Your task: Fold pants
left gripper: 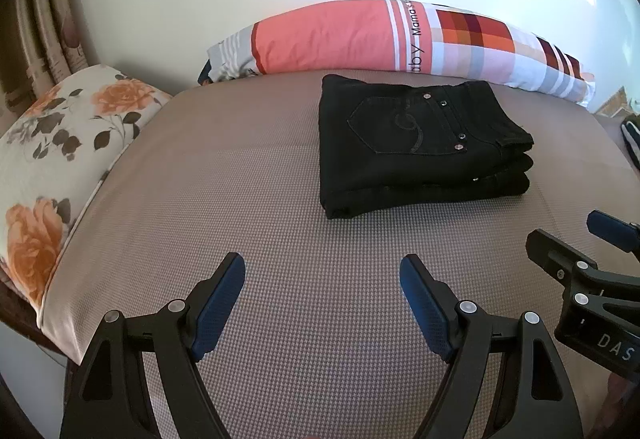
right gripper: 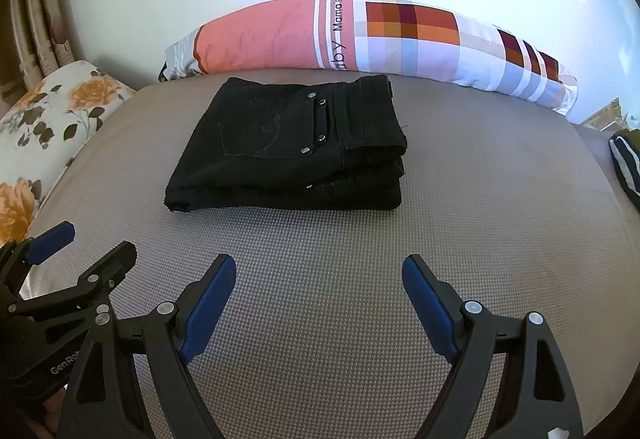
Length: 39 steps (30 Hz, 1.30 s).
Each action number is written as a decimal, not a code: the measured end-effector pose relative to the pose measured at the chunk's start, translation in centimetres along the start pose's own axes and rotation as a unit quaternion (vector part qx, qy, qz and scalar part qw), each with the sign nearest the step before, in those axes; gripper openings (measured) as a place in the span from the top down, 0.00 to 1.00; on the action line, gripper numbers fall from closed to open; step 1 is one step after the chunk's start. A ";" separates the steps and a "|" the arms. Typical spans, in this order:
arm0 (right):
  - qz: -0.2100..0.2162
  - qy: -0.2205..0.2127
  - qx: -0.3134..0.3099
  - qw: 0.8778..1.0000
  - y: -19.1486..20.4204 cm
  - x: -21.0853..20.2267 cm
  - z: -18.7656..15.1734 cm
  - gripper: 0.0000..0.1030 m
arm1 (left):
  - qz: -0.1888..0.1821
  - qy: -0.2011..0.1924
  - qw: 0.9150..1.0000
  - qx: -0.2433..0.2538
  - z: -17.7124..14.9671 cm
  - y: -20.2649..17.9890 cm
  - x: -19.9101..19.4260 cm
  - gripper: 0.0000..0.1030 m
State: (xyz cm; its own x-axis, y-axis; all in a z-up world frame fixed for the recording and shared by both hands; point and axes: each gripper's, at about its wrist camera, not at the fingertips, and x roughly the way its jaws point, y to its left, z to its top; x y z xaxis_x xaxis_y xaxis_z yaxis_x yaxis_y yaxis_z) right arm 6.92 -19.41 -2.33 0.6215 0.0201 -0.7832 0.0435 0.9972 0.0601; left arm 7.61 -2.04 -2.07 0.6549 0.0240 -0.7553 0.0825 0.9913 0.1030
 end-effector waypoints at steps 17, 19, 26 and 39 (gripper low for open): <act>-0.004 0.007 0.004 1.000 0.0 0.3 -0.2 0.19 | -0.007 0.008 1.000 -0.004 -0.4 0.1 0.3 0.22; -0.003 0.007 0.004 1.000 0.0 0.2 -0.3 0.19 | -0.007 0.007 1.000 -0.002 -0.3 0.1 0.3 0.22; -0.003 0.007 0.003 1.000 -0.1 0.3 -0.3 0.19 | -0.005 0.008 1.000 0.001 -0.3 0.1 0.3 0.22; -0.004 0.009 0.003 1.000 -0.1 0.4 -0.4 0.19 | -0.006 0.009 1.000 0.005 -0.4 0.2 0.4 0.22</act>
State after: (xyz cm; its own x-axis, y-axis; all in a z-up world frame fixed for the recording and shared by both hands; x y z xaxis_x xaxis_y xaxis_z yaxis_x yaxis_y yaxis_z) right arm 6.88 -19.47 -2.94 0.6072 0.0126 -0.7944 0.0533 0.9970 0.0566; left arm 7.58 -1.80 -2.58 0.6402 0.0137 -0.7681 0.0976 0.9903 0.0991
